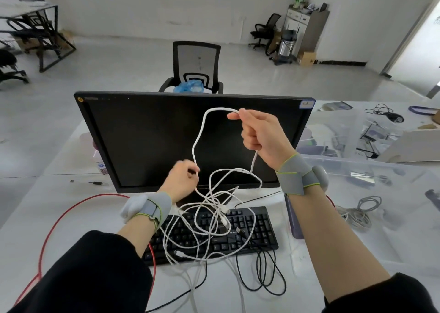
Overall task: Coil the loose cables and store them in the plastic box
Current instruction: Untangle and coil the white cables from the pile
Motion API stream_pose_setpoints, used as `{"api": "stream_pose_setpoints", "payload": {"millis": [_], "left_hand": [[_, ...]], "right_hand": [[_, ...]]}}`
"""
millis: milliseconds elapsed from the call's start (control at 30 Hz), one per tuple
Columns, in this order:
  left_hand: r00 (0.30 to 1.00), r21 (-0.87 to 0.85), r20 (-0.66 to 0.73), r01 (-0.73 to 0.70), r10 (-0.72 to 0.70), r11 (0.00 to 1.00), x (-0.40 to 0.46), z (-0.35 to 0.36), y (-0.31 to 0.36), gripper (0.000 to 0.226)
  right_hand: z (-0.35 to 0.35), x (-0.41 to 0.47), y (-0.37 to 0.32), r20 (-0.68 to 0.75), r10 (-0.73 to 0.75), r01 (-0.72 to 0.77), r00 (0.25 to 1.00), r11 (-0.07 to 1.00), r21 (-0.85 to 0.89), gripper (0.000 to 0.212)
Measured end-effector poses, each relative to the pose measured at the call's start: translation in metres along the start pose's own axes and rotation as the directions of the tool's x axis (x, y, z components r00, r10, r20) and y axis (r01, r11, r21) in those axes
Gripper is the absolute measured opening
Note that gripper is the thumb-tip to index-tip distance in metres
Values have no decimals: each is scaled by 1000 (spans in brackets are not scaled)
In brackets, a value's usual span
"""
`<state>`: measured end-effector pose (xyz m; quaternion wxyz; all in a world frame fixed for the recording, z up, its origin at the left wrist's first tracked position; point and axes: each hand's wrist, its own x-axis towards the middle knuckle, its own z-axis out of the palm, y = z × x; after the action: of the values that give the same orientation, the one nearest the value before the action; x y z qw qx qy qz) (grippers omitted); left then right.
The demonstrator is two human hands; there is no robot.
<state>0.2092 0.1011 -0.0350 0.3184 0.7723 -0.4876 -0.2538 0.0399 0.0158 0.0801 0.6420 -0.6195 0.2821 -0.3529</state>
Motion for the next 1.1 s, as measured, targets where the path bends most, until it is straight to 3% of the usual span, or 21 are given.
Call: {"api": "stream_pose_setpoints", "payload": {"millis": [33,100,200,333,400,467,533,600,700,767,900,1033,1100], "left_hand": [[995,-158,-101,-8,-8,987,1,-4,6,26],[988,-409,-150,-45,-19,911,4,-13,20,30],[980,-355,-181,-148,87,923,11,-26,38,8],[999,-404,-4,-45,47,914,16,-21,37,31],[1000,-435,20,23,-16,900,15,-15,31,34],[996,-463,-54,36,-68,886,16,-20,35,32],[985,-480,-150,1,-83,877,18,-33,47,29],[967,-528,-248,-88,-54,844,17,-50,66,27],[936,-623,-346,-280,64,731,11,-76,94,27],[923,-611,-339,-361,180,704,9,-87,106,29],[909,-519,-209,-415,360,747,6,-90,123,28],[897,-517,-127,-425,424,743,-1,-86,144,27],[898,-547,-131,-419,420,725,-4,-83,149,28]], "right_hand": [[1,1,-5,27,-12,12,1000,1000,11,25],[1,4,-15,69,-39,35,997,997,65,26],[0,13,-35,91,-112,93,990,977,191,28],[-1,22,-73,36,-241,214,970,912,349,30],[-4,24,-88,-20,-286,274,958,892,361,29],[-5,26,-89,-69,-290,298,954,936,189,25],[-3,29,-69,-111,-196,184,974,977,-106,19],[-4,30,-35,-127,-67,11,990,920,-392,17],[-11,25,14,-65,150,-159,987,777,-610,19],[-15,21,32,-37,218,-190,975,742,-643,25],[-4,13,37,64,159,-99,985,836,-539,25],[23,6,55,201,280,-140,939,843,-520,38],[38,4,73,201,290,-157,936,854,-497,32]]}}
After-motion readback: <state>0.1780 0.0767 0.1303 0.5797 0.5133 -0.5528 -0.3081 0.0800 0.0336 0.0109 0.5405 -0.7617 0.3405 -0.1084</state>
